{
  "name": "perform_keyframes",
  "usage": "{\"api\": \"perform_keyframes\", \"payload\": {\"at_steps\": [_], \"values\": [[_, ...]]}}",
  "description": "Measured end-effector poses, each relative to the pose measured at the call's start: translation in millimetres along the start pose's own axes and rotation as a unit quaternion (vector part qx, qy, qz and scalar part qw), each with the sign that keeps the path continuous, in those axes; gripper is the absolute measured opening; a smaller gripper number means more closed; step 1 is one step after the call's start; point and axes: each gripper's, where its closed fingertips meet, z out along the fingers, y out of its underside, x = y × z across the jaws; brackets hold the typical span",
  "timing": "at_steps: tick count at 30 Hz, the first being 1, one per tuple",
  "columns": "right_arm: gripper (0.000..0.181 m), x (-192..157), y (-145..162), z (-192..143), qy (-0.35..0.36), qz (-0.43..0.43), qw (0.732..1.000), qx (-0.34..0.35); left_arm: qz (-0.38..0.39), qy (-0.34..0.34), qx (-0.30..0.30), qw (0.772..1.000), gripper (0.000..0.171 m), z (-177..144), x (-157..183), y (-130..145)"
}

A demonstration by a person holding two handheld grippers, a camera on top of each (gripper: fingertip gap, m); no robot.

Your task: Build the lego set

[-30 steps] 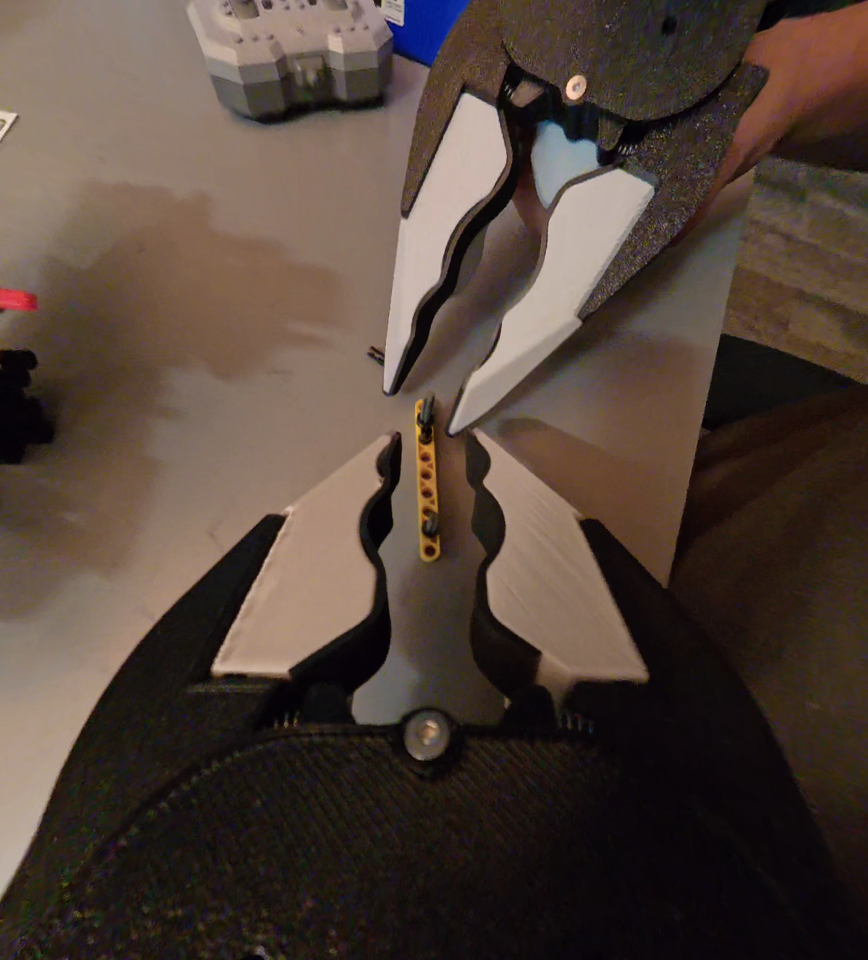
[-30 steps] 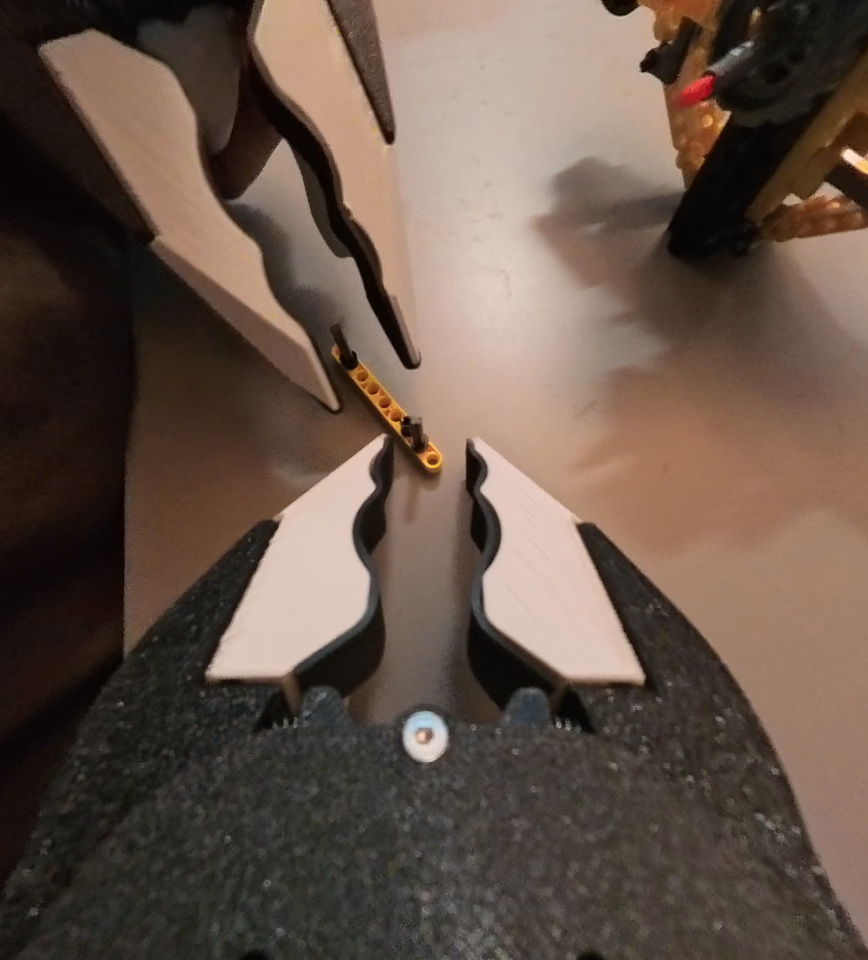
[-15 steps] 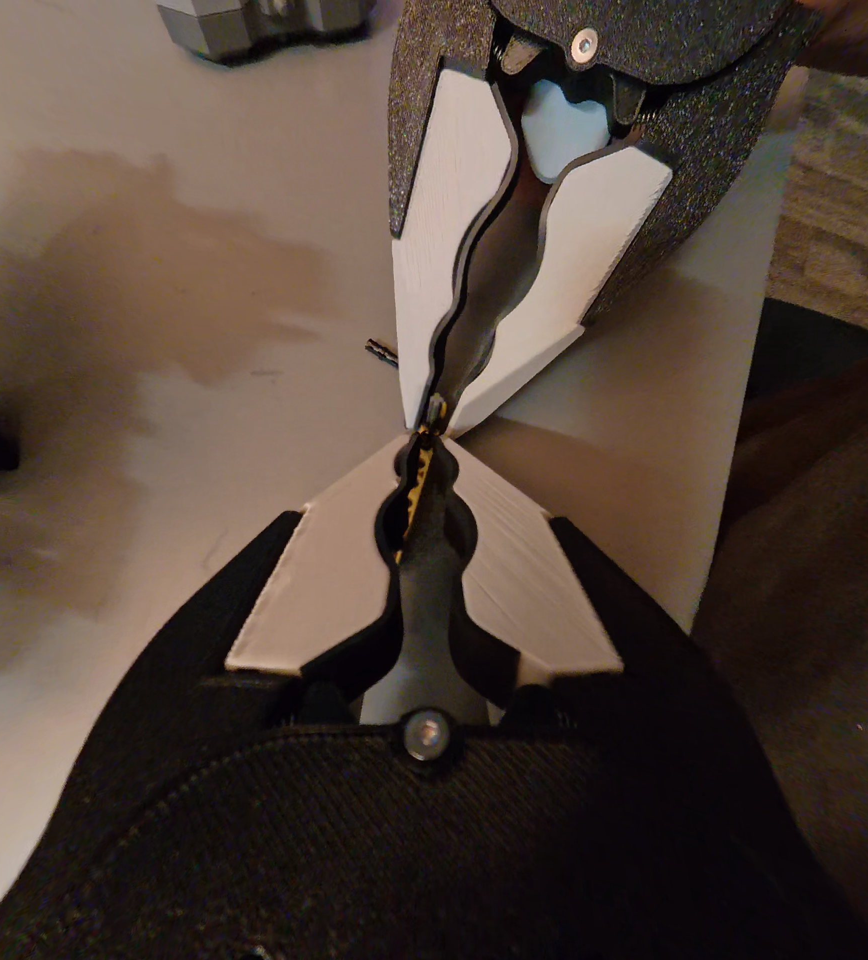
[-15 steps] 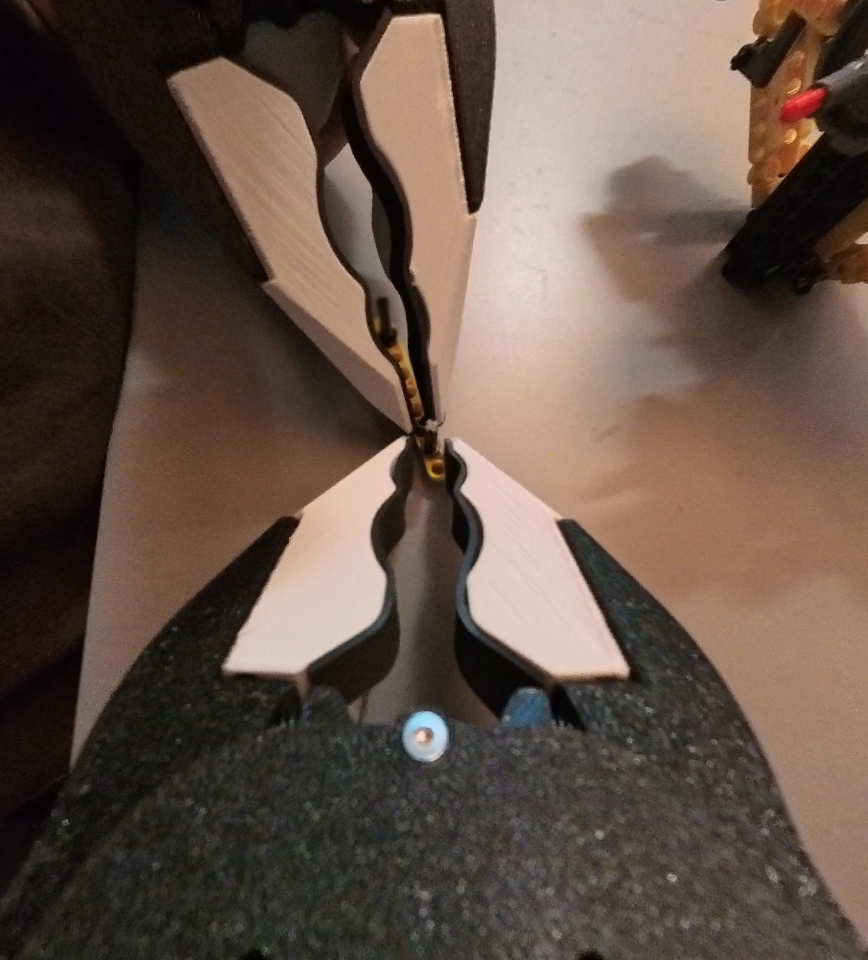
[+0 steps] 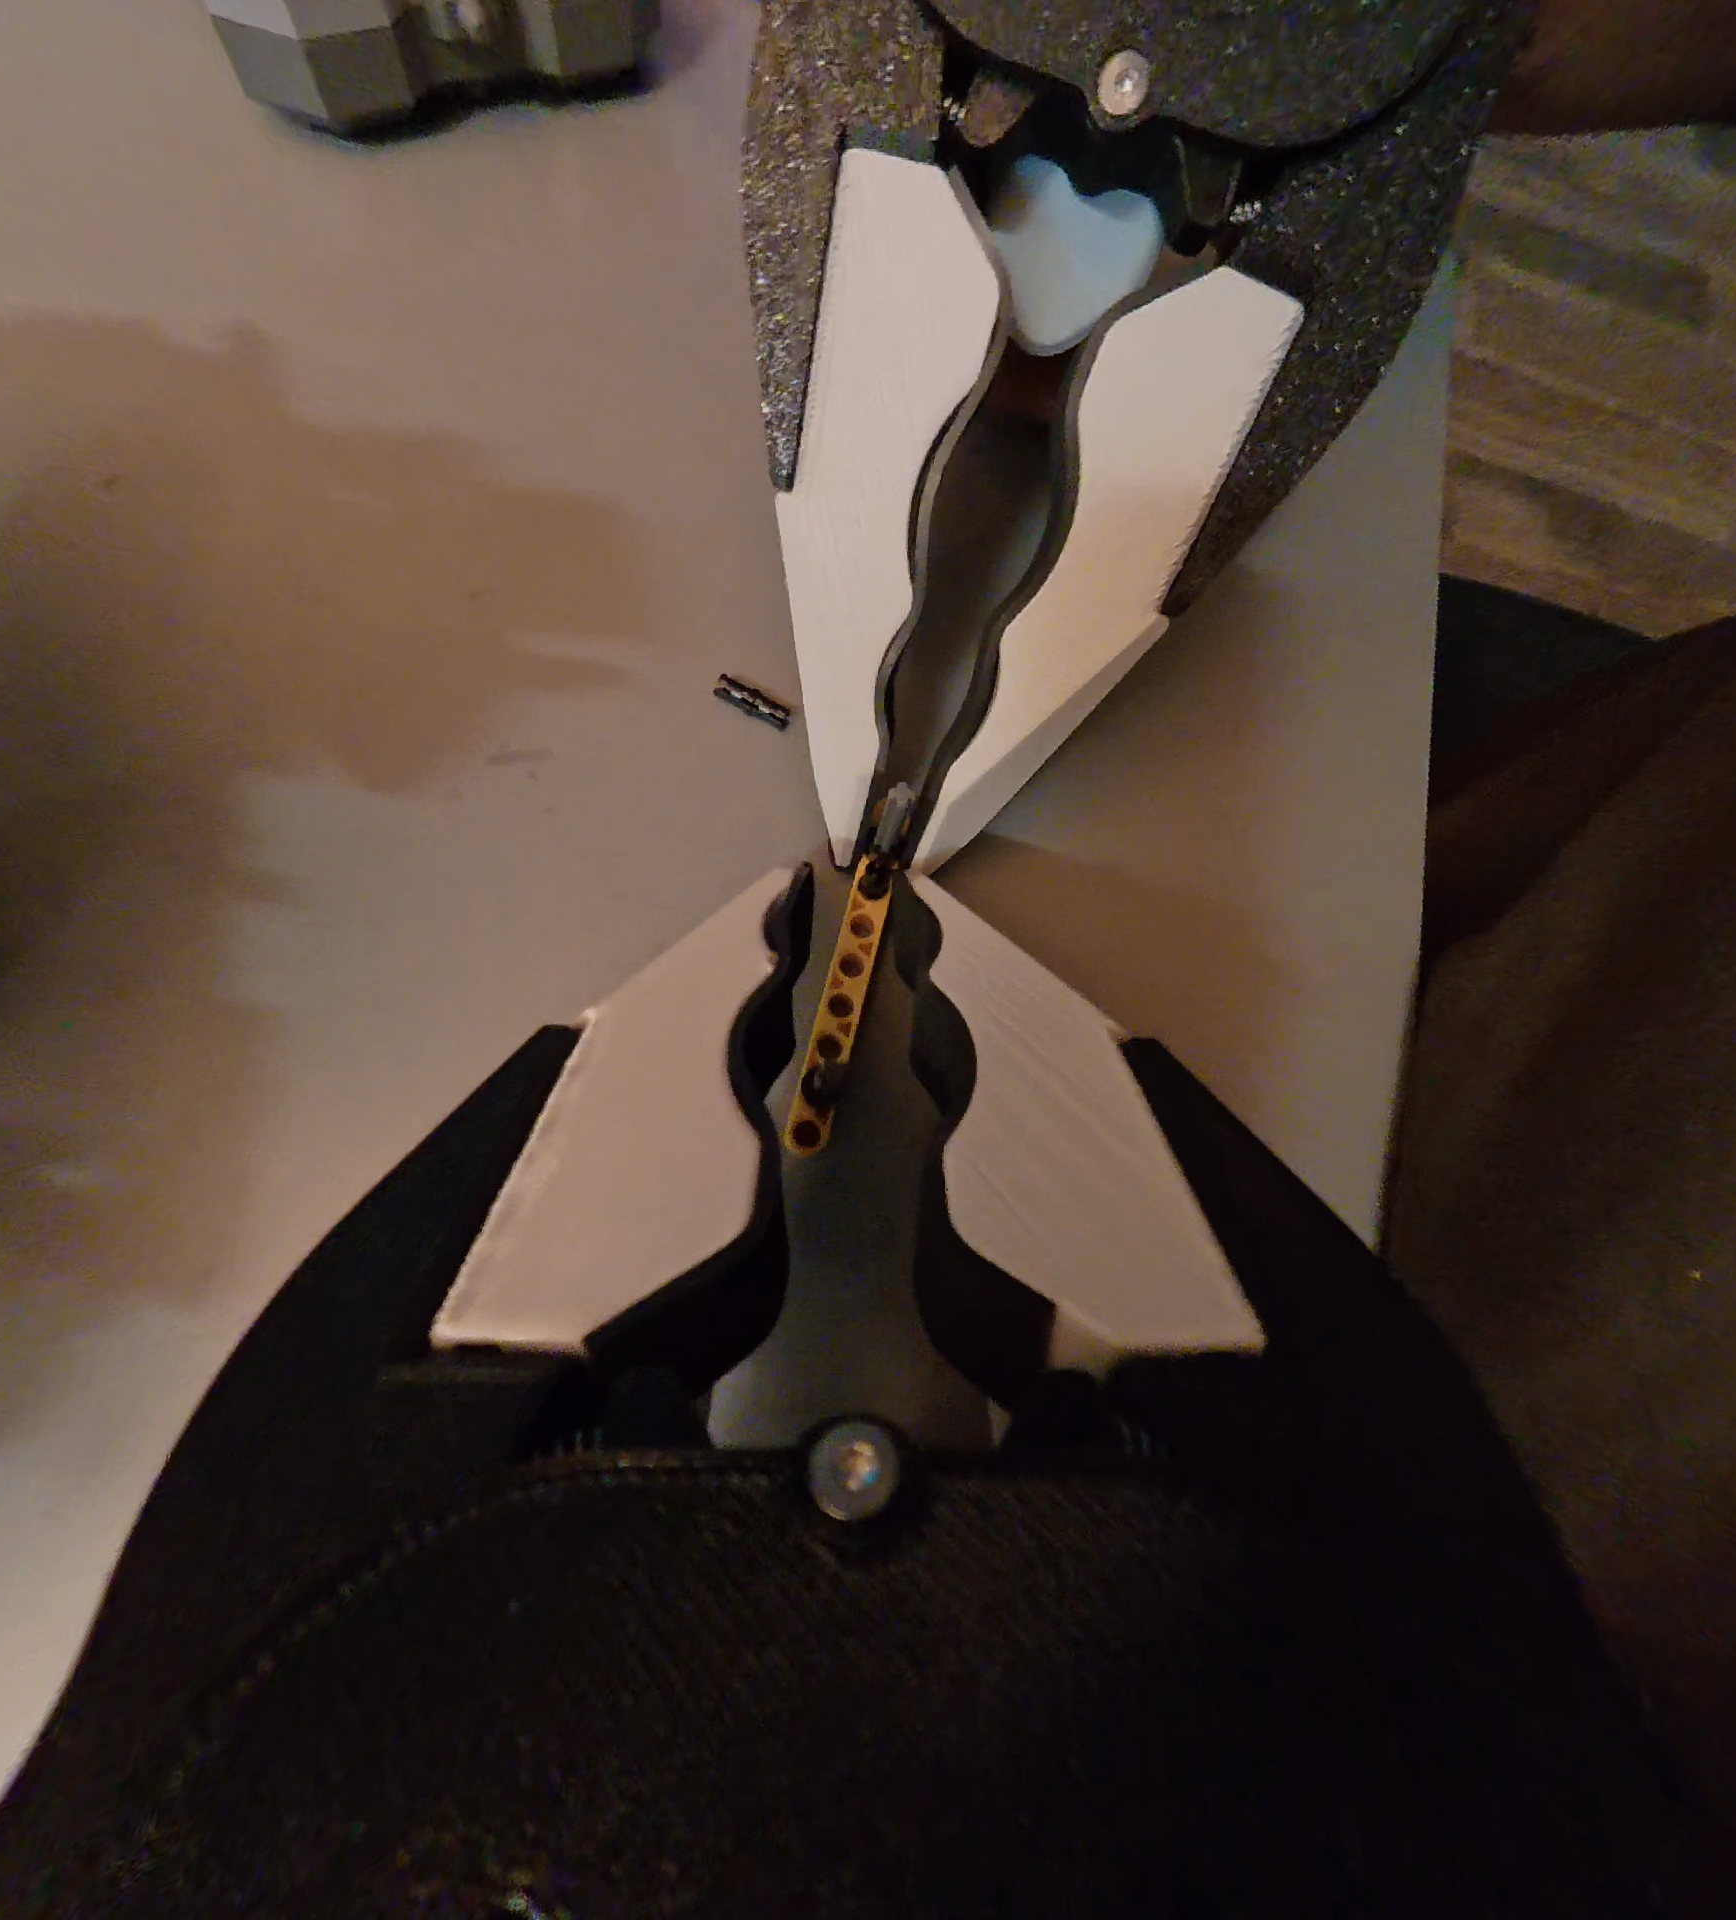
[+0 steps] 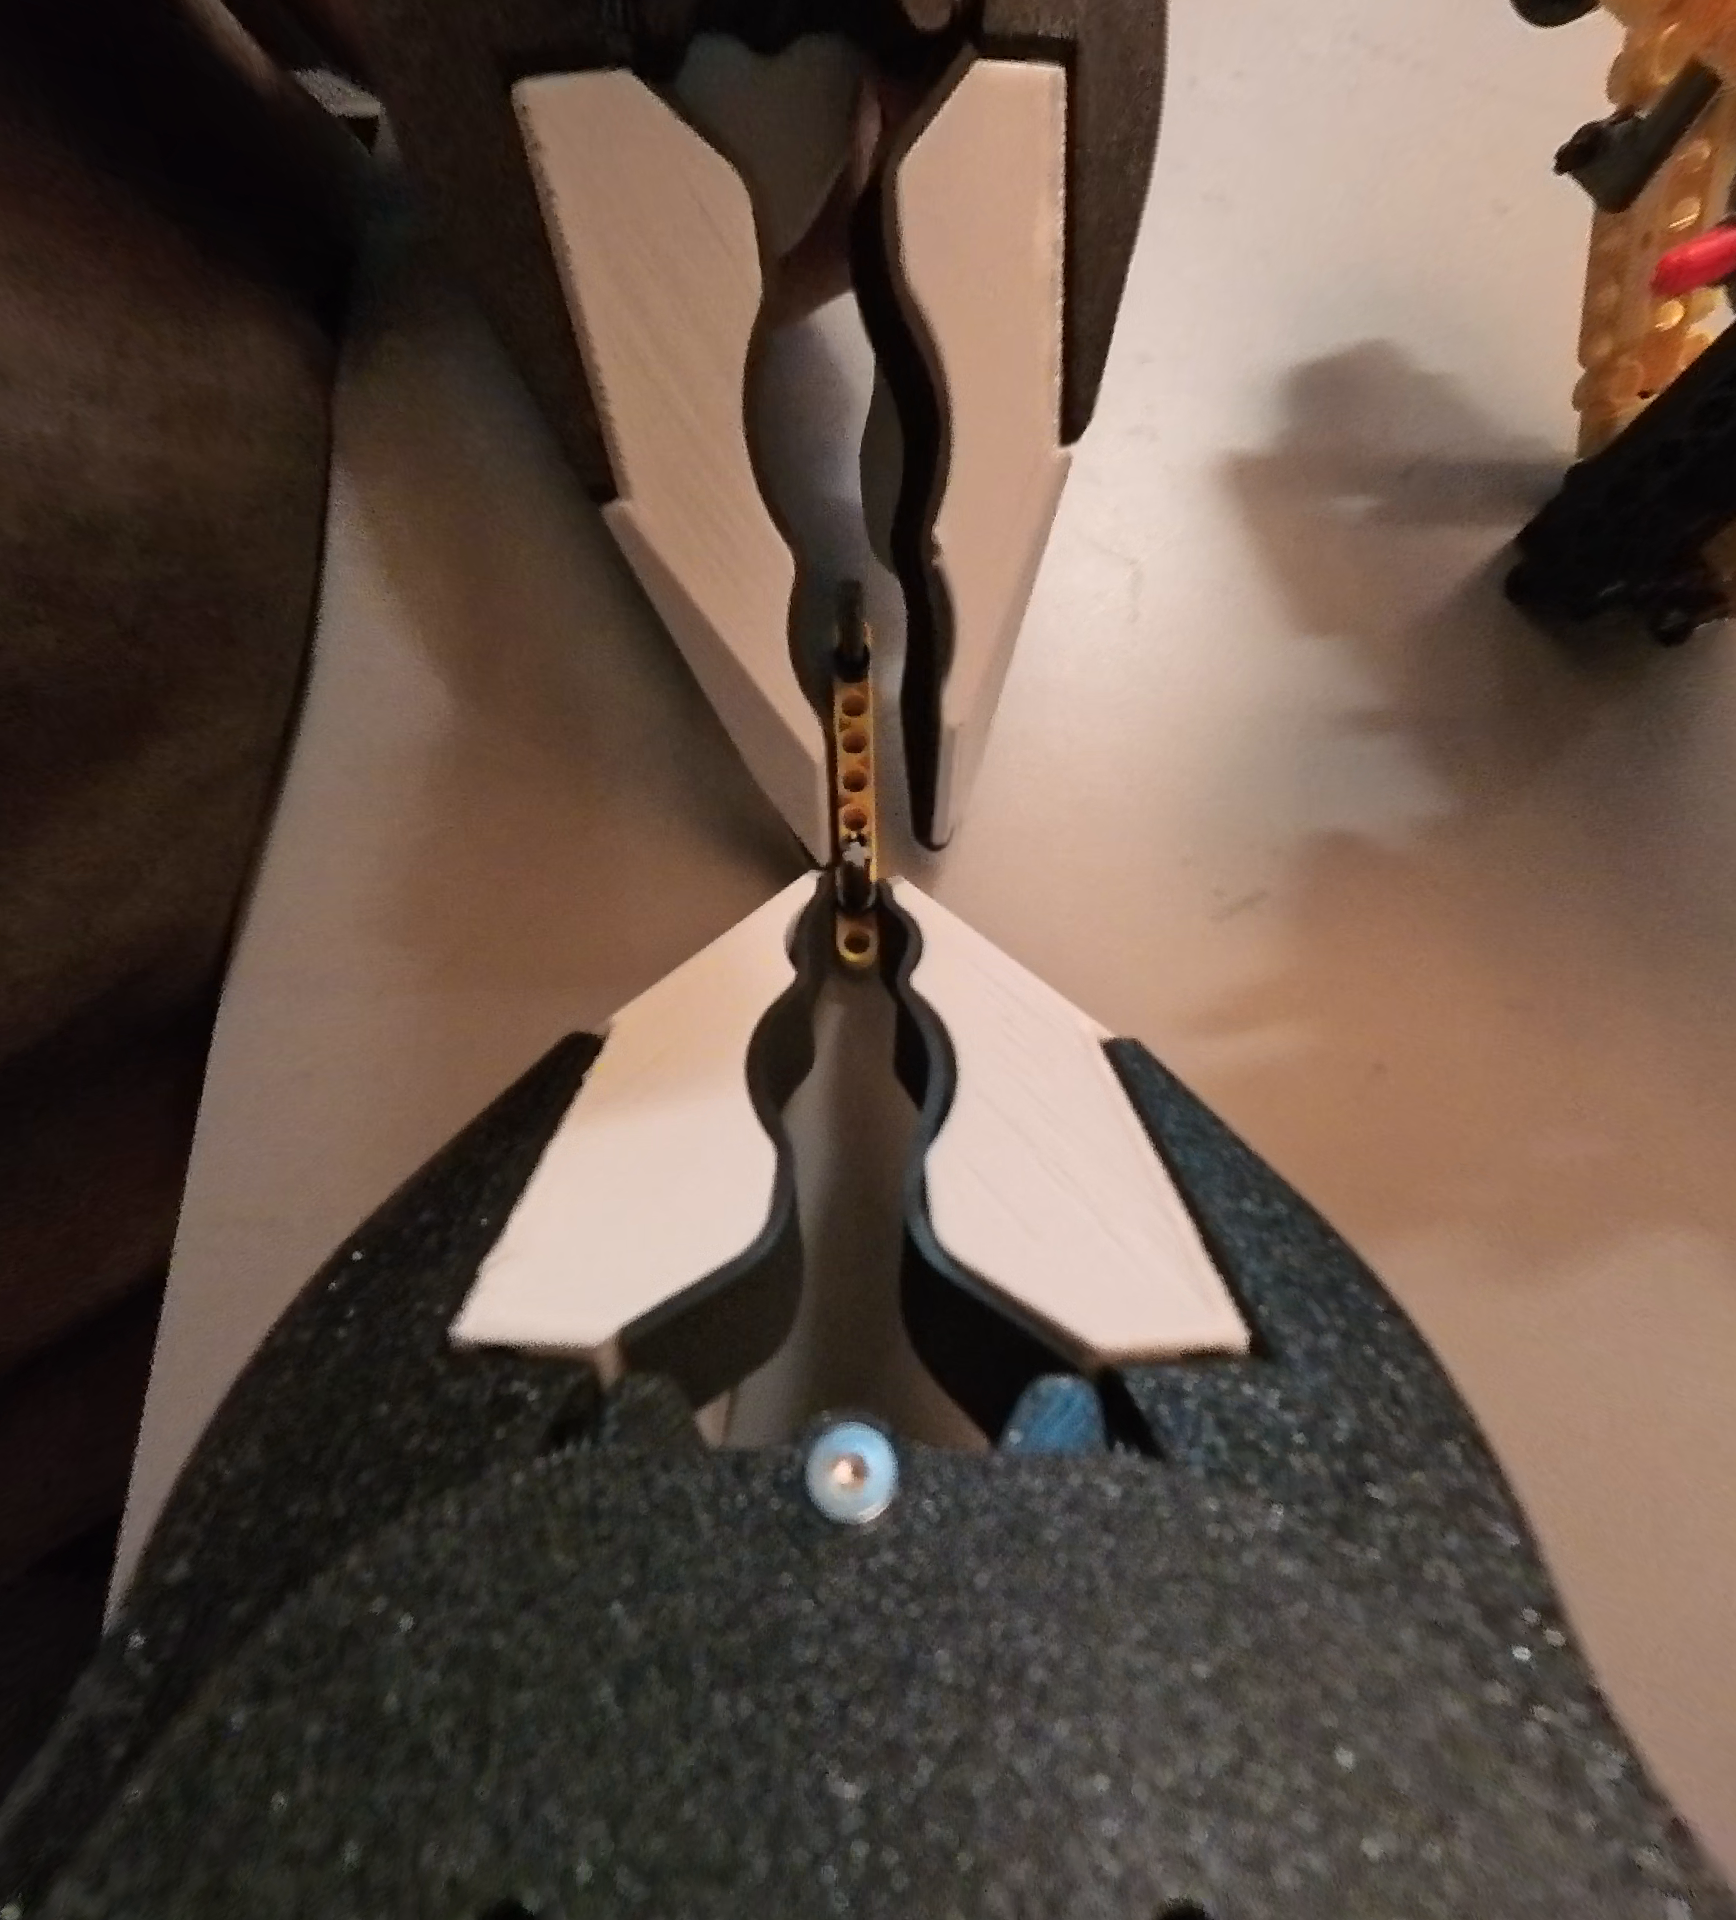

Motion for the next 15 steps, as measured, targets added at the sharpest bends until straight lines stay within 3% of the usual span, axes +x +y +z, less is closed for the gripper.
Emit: {"api": "perform_keyframes", "payload": {"at_steps": [7,15], "values": [[0.006,-0.2,-0.1,0.2,-0.017,0.014,1.0,0.001,0.058,0.016,-0.001,0.998,0.004,0.1,4.4,-0.9],[0.007,-0.8,-0.1,2.2,-0.013,-0.007,1.0,-0.003,0.045,0.051,-0.007,0.998,0.001,0.0,6.2,0.0]]}}
